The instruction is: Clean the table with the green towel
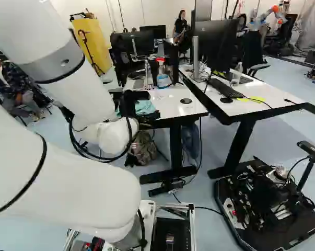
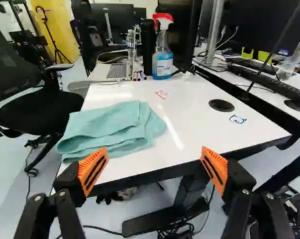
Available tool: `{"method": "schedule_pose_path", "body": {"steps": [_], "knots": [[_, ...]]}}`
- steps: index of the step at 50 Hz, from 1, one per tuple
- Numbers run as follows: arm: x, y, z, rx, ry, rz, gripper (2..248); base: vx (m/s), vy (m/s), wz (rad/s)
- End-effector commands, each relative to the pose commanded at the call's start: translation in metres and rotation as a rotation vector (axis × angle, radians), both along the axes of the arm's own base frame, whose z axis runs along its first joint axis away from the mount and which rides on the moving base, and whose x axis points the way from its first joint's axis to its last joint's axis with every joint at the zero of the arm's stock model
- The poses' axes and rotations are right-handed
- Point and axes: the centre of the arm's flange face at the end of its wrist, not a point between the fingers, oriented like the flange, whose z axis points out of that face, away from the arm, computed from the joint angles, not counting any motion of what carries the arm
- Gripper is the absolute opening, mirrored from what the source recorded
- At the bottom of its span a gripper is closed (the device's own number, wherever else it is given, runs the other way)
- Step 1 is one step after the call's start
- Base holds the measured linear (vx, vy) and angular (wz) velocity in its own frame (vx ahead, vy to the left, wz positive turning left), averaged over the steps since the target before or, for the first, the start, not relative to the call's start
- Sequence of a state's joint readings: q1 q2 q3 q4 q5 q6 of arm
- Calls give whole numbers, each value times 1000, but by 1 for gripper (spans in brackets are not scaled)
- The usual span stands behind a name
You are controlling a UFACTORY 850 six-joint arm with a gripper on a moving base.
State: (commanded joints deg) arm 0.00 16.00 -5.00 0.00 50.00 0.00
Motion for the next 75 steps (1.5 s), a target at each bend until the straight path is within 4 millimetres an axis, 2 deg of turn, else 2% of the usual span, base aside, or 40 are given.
{"method": "schedule_pose_path", "body": {"steps": [35,75], "knots": [[30,5,37,1,-88,18,247,0,0,0],[76,25,58,-4,100,73,247,0,0,0]]}}
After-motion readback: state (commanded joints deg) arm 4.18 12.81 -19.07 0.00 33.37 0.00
